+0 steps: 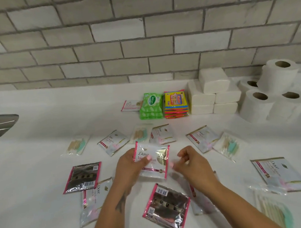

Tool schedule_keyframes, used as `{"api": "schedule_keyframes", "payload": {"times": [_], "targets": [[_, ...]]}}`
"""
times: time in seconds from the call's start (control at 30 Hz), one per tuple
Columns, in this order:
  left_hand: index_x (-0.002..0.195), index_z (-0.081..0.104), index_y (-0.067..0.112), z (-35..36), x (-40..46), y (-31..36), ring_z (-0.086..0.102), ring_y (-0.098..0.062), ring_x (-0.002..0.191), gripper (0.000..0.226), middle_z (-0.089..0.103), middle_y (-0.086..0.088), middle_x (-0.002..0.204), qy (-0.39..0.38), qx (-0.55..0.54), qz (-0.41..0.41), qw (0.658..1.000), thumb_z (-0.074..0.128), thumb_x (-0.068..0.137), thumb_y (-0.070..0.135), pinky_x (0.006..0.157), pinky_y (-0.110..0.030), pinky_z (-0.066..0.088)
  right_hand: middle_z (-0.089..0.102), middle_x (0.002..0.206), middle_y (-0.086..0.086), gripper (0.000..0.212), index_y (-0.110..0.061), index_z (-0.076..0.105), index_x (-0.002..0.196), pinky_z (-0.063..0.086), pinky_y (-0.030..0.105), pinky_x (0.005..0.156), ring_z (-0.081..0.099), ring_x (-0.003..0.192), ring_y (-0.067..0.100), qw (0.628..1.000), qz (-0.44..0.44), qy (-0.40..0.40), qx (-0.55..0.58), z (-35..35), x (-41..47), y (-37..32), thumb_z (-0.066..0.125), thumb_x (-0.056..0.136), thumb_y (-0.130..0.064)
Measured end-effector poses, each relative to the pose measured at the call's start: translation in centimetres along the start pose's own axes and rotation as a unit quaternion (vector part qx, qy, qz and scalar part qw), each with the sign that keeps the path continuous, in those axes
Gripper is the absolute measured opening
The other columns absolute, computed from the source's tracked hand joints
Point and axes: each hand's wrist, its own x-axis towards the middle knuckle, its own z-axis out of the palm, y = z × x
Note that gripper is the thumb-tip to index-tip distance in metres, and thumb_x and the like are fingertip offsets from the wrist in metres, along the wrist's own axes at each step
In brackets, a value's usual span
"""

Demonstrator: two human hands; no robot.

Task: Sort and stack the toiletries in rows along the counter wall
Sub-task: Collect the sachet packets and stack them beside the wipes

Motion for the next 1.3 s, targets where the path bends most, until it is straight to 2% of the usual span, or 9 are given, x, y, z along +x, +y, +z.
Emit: {"api": "schedule_keyframes", "payload": {"times": [0.17, 0.33, 0.5, 0.63, 0.73, 0.93, 1.1, 1.2, 1.3], "targets": [[0.116, 0.06, 0.015, -1.1, 0.5, -1.6, 0.064, -0.023, 0.1, 0.039, 0.068, -0.001, 0.109, 0.069, -0.016, -0.058, 0.996, 0.071, 0.081, 0.028, 0.092, -0.041, 0.051, 0.055, 0.104, -0.006, 0.065, -0.026, 0.046, 0.108, 0.038, 0.032, 0.086, 0.048, 0.1, 0.016, 0.924, -0.046, -0.166, -0.343, 2.3, -2.1, -0.5, 0.08, 0.058, -0.052], [0.107, 0.063, 0.018, -1.0, 0.4, -2.8, 0.067, -0.024, 0.096, 0.023, 0.07, -0.002, 0.103, 0.063, -0.039, -0.067, 0.995, 0.067, 0.085, 0.026, 0.086, -0.043, 0.054, 0.058, 0.112, 0.0, 0.065, -0.02, 0.046, 0.113, 0.03, 0.037, 0.096, 0.048, 0.109, 0.022, 0.901, -0.05, -0.169, -0.397, 3.2, -1.6, -0.4, 0.079, 0.064, -0.045], [0.088, 0.057, 0.03, -0.9, 0.3, -3.1, 0.061, -0.012, 0.087, 0.011, 0.065, 0.006, 0.092, 0.055, -0.031, -0.074, 0.995, 0.054, 0.094, 0.022, 0.077, -0.031, 0.046, 0.055, 0.084, -0.01, 0.026, -0.028, 0.05, 0.075, 0.035, 0.027, 0.08, 0.055, 0.092, 0.015, 0.932, -0.038, -0.164, -0.321, 2.1, -0.9, -0.9, 0.074, 0.068, -0.023], [0.101, 0.06, 0.019, -0.7, 0.8, -3.5, 0.064, -0.022, 0.092, 0.012, 0.068, -0.005, 0.101, 0.042, -0.022, -0.107, 0.993, 0.049, 0.096, 0.02, 0.083, -0.039, 0.052, 0.061, 0.069, -0.01, 0.023, -0.025, 0.059, 0.071, 0.041, 0.015, 0.052, 0.06, 0.064, 0.006, 0.981, -0.035, -0.16, -0.102, -0.7, 0.3, -1.5, 0.081, 0.066, -0.018], [0.109, 0.059, 0.01, -0.3, 1.1, -3.5, 0.065, -0.027, 0.094, 0.021, 0.068, -0.008, 0.104, 0.04, -0.043, -0.147, 0.987, 0.044, 0.097, 0.019, 0.085, -0.04, 0.052, 0.063, 0.059, -0.019, 0.029, -0.034, 0.064, 0.063, 0.042, 0.014, 0.057, 0.055, 0.057, -0.004, 0.989, -0.115, -0.063, 0.064, -0.6, 1.2, -1.5, 0.079, 0.069, -0.009], [0.094, 0.069, 0.011, 0.8, 1.0, -2.9, 0.069, -0.035, 0.09, 0.051, 0.074, -0.015, 0.09, 0.03, -0.163, -0.192, 0.967, 0.032, 0.099, 0.046, 0.089, -0.05, 0.053, 0.071, 0.098, -0.016, 0.044, -0.038, 0.073, 0.09, 0.04, 0.025, 0.075, 0.045, 0.093, 0.004, 0.913, -0.359, 0.099, -0.167, 3.4, 2.3, 1.3, 0.067, 0.053, -0.015], [0.101, 0.067, 0.011, 1.3, 0.8, -2.8, 0.072, -0.022, 0.079, 0.025, 0.074, -0.009, 0.09, -0.033, -0.144, -0.123, 0.981, 0.051, 0.096, 0.029, 0.068, -0.033, 0.058, 0.069, 0.11, -0.009, 0.058, -0.036, 0.068, 0.104, 0.055, 0.034, 0.073, 0.046, 0.099, 0.014, 0.9, -0.371, 0.032, -0.229, 5.4, 1.9, 3.2, 0.072, 0.052, -0.011], [0.107, 0.065, 0.012, 1.2, 0.6, -2.9, 0.073, -0.017, 0.079, 0.018, 0.074, -0.005, 0.092, -0.056, -0.121, -0.081, 0.988, 0.057, 0.092, 0.018, 0.066, -0.03, 0.058, 0.058, 0.131, -0.007, 0.062, -0.033, 0.062, 0.119, 0.047, 0.036, 0.095, 0.042, 0.115, 0.015, 0.909, -0.353, -0.021, -0.221, 5.3, 1.9, 3.6, 0.057, 0.061, -0.014], [0.11, 0.063, 0.013, 1.0, 0.6, -2.8, 0.073, -0.018, 0.082, 0.02, 0.075, -0.003, 0.093, -0.039, -0.134, -0.042, 0.989, 0.059, 0.091, 0.012, 0.065, -0.031, 0.059, 0.043, 0.139, -0.016, 0.067, -0.039, 0.049, 0.128, 0.027, 0.009, 0.104, 0.033, 0.128, 0.0, 0.957, -0.286, -0.024, -0.051, 4.3, 1.1, 2.2, 0.06, 0.068, -0.01]]}}
